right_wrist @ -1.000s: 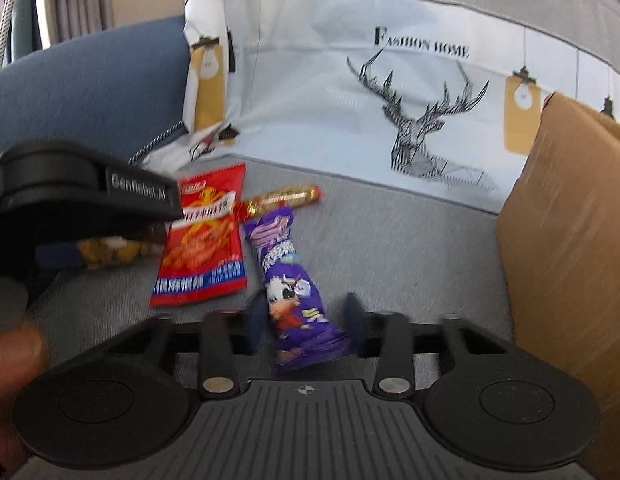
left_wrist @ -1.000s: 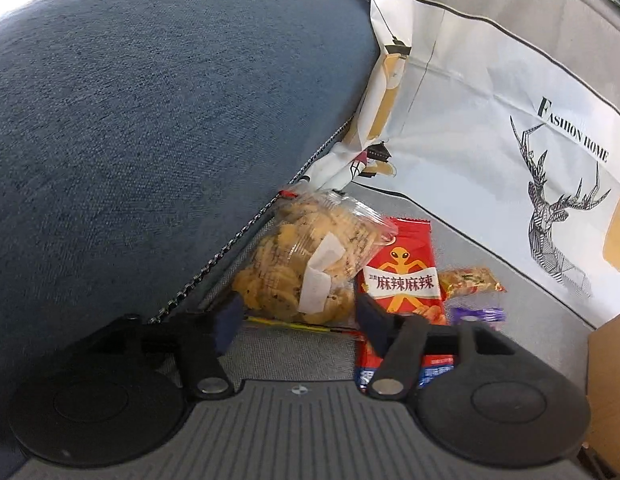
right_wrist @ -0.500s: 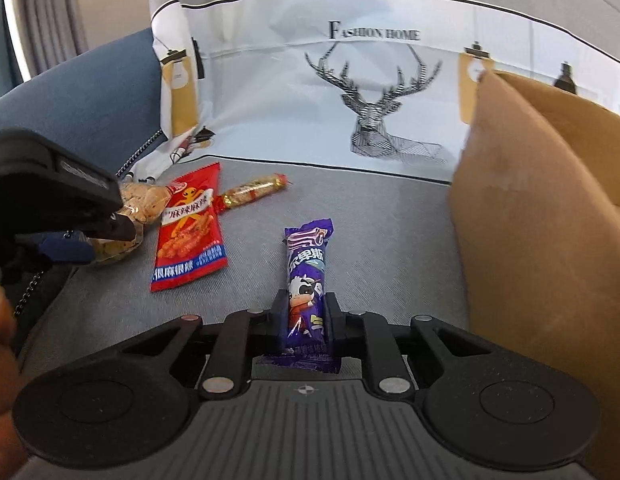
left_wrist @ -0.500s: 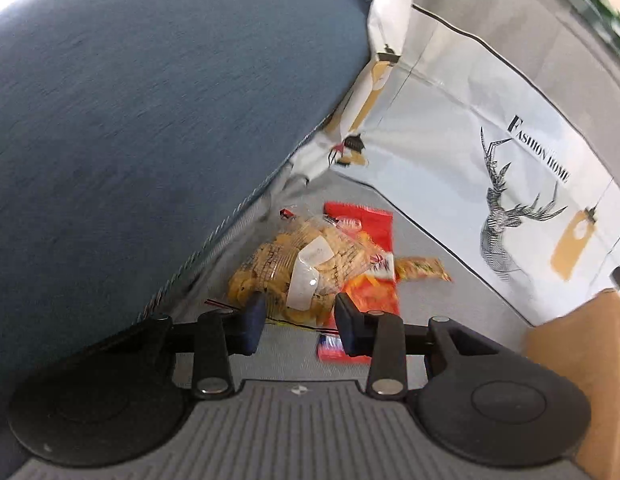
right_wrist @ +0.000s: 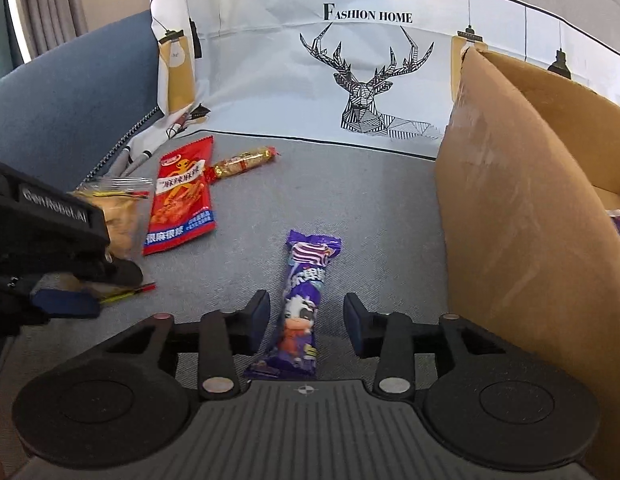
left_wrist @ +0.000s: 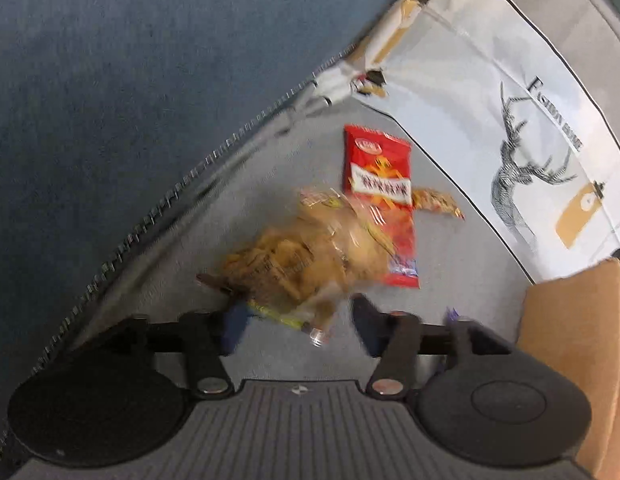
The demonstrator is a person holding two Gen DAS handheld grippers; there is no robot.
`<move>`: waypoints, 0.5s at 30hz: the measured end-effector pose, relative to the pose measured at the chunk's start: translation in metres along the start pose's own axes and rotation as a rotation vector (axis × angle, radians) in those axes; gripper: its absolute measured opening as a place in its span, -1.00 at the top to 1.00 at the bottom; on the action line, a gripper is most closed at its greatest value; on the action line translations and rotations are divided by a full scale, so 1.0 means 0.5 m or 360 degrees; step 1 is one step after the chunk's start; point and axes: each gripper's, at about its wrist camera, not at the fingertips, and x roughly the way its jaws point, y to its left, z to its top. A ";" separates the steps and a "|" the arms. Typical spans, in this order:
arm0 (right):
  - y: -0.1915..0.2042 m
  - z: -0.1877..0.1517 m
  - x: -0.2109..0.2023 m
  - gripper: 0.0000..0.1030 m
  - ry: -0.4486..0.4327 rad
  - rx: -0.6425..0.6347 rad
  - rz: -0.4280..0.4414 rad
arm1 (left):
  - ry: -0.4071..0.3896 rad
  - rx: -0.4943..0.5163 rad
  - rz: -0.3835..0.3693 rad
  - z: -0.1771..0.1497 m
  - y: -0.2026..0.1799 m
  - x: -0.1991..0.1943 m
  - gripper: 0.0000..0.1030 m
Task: Organize snacks
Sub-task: 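Grasp the purple cow-print chocolate bar with the right gripper, then grasp the clear cracker bag with the left gripper while the right gripper holds the chocolate bar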
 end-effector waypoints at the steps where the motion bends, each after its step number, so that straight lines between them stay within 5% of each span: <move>1: -0.002 0.000 0.005 0.13 0.0007 0.0003 0.0000 | -0.0009 0.0022 0.0009 0.003 -0.003 0.002 -0.57; 8: -0.009 -0.001 0.030 0.12 0.0036 -0.0002 0.0024 | -0.0037 0.0259 0.0089 0.015 -0.039 0.027 -0.77; 10: -0.011 0.000 0.030 0.26 0.0033 0.0001 0.0025 | -0.0045 0.0295 0.0108 0.012 -0.045 0.033 -0.77; 12: -0.013 0.002 0.030 0.63 0.0027 -0.0003 0.0035 | -0.0054 0.0316 0.0118 0.010 -0.048 0.035 -0.77; 15: -0.018 0.006 0.025 0.68 0.0004 0.0025 0.0033 | -0.0064 0.0313 0.0118 0.010 -0.048 0.037 -0.77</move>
